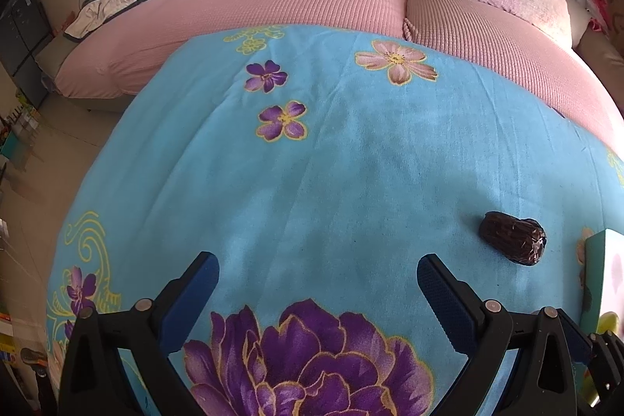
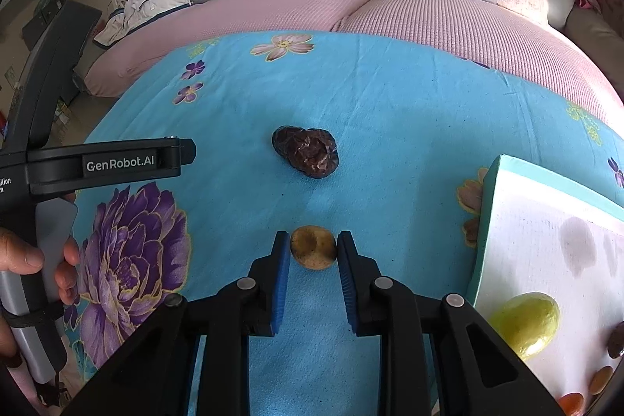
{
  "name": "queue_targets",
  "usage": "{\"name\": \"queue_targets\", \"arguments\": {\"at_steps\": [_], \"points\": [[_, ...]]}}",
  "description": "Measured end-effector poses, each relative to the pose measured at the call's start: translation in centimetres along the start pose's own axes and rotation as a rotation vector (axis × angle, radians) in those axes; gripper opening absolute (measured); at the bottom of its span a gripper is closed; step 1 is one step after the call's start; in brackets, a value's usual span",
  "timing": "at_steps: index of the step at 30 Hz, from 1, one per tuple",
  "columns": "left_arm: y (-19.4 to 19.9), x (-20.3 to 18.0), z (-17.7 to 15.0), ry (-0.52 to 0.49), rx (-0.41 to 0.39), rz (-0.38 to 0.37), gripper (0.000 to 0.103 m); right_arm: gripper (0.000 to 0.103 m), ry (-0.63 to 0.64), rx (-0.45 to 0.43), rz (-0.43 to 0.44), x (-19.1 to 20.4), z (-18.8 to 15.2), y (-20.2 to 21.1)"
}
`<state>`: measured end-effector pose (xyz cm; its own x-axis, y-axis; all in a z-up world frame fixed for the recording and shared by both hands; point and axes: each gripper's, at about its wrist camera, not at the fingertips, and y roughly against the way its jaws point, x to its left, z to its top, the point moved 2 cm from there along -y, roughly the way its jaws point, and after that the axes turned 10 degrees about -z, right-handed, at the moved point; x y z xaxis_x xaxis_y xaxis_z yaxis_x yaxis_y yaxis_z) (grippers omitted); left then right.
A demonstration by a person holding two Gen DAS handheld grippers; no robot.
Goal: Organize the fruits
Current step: 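Grasp the small brown kiwi with the right gripper while the left gripper grasps the dark red date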
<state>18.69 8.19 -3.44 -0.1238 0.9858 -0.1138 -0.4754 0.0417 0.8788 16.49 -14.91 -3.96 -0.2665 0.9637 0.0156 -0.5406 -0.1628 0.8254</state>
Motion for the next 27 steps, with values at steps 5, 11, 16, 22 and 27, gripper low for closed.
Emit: {"name": "queue_targets", "arguments": {"at_steps": [5,11,16,22,27], "points": [[0.4,-0.5,0.2,0.013,-0.014,-0.03,0.103,0.026,-0.057,-0.041,-0.038,-2.1,0.4,1.4],[0.6,-1.9,0.7,0.034,-0.057,-0.175,0.101,0.026,-0.138,-0.1,-0.103,-5.6,0.8,3.7],[-0.2,-4.6,1.0,0.001,-0.058,-0.275,0.093,0.026,-0.191,-0.135,-0.136,-8.4,0.9,5.4],[-1.2,-7.2,1.4,-0.047,-0.061,-0.345,0.091,0.026,-0.249,-0.145,-0.183,-11.9,0.5,6.4],[-2.3,-8.3,1.3,-0.066,-0.043,-0.36,0.086,0.026,-0.29,-0.121,-0.2,-13.6,-0.1,6.3]]}}
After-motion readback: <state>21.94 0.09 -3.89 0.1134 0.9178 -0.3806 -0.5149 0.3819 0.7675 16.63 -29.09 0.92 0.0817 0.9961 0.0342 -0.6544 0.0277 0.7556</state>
